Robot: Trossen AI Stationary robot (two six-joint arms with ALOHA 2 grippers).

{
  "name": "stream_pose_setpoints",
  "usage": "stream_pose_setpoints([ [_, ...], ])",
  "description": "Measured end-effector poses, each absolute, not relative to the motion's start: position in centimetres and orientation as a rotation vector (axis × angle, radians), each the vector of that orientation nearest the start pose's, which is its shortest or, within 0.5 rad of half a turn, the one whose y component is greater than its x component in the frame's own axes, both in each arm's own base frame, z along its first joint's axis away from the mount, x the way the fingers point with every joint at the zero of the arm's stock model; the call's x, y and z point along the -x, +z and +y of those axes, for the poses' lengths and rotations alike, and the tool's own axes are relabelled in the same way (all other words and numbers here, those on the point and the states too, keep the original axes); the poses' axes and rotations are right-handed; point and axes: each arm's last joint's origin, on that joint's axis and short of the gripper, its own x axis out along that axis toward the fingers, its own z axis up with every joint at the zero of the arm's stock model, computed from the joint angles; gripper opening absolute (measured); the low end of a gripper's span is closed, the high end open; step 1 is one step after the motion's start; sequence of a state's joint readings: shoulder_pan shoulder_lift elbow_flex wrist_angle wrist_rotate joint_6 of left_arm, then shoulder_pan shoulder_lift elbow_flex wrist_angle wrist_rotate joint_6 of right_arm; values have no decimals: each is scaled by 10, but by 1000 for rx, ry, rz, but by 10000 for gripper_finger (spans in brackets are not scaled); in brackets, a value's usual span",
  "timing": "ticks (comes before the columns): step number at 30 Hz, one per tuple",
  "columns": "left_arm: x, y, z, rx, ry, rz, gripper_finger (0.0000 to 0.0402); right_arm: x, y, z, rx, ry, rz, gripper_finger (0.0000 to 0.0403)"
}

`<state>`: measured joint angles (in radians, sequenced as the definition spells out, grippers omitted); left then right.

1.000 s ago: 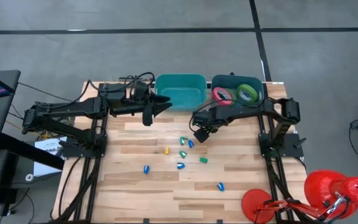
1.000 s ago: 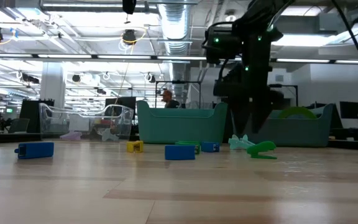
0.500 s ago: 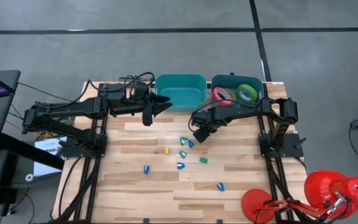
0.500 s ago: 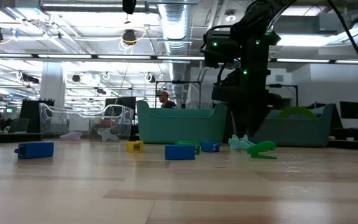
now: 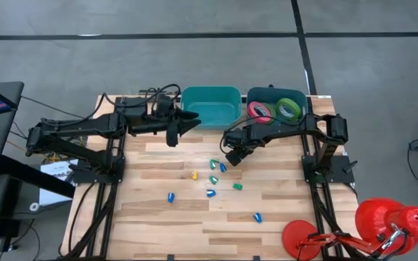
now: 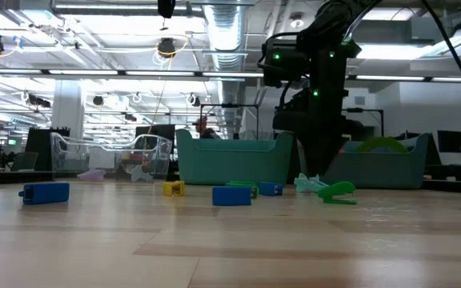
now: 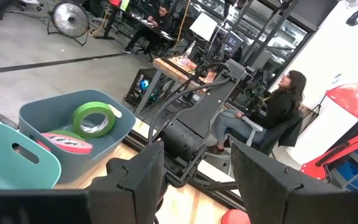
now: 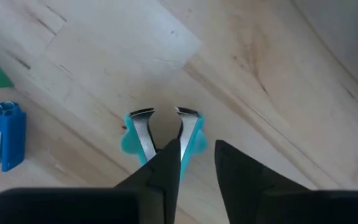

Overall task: Pick and place Stapler, Stapler remover, tape
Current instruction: Put the light blue staple remover into the transparent bin

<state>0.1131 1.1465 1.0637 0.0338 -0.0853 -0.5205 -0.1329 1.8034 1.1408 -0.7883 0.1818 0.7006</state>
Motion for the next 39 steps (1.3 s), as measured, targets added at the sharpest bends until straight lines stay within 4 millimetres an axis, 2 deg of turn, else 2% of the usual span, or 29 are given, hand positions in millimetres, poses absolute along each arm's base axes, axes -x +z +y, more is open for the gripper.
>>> stream_pose_setpoints([
  [10, -255, 379, 32, 519, 207, -4, 178, -319, 161, -50, -530, -757, 1297, 71],
  [17, -255, 379, 31, 519, 207, -4, 178, -320, 161, -52, -525, -748, 1286, 72],
  [30, -255, 379, 31, 519, 207, -4, 178, -320, 161, -53, -531, -746, 1286, 114],
  [39, -255, 379, 32, 519, 207, -4, 178, -319, 160, -57, -544, -753, 1286, 115],
])
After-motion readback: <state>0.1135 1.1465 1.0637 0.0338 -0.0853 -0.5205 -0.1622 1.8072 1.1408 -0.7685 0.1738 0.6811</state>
